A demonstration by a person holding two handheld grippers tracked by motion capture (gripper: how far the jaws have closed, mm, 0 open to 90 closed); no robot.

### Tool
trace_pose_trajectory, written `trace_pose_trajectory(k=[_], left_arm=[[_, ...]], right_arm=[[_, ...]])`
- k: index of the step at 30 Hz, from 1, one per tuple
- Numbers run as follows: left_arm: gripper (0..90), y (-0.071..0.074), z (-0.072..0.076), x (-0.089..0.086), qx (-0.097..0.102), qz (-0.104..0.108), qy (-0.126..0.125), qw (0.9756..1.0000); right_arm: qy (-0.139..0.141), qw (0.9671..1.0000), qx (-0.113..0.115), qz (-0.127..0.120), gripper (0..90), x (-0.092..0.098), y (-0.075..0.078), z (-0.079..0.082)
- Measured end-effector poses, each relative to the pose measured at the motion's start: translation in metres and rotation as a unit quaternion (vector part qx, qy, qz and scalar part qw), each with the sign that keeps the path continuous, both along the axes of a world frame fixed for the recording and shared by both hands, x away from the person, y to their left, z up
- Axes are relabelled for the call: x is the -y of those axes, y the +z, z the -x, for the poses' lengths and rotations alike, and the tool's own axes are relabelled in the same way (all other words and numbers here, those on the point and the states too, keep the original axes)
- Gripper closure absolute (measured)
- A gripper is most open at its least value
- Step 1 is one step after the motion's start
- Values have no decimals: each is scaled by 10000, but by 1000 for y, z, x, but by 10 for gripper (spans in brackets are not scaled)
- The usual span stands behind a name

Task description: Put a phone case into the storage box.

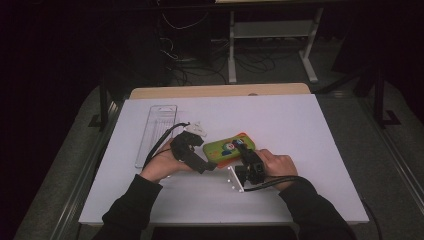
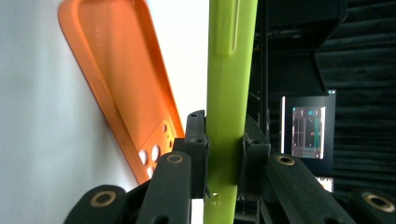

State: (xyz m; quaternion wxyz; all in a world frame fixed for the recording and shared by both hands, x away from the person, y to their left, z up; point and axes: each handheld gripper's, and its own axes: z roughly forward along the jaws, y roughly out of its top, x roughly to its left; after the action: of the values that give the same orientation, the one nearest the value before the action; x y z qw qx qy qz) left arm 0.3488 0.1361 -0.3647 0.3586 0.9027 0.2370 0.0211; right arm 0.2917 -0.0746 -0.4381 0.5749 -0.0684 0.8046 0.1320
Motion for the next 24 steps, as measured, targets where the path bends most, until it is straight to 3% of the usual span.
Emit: trace_pose_trajectory(k=[1,6,10,11,15,18,20,24], left_arm=[[0,1,-1,-2,11,-90,-69,9999],[0,0,-2,-4,16,-66,-26,10000],[0,-1,-2,-4,0,-73,33,10000],[0,-1,-4,-6,28,-193,-72,9998],[0,-3,-2,-4,-50,-72,86,9999],[0,-3,-4,-5,25,-91,67,9999],[0,-4,-2,-4,-48,-21,186,9998],[0,-4,-4,-5,47,-75,82,9999]], right_arm=[[-35,10000,-26,-17,757,1,0,0],[-131,9998,-124,-55,757,7,3,-4],[-293,9984,-372,-305,757,13,6,-6],[-336,9979,-404,-376,757,14,6,-6],[-388,9952,-571,-687,757,21,12,-11],[-517,9911,-745,-978,757,24,14,-12],[-578,9865,-885,-1252,757,26,17,-13],[-623,9783,-1156,-1604,757,29,22,-16]])
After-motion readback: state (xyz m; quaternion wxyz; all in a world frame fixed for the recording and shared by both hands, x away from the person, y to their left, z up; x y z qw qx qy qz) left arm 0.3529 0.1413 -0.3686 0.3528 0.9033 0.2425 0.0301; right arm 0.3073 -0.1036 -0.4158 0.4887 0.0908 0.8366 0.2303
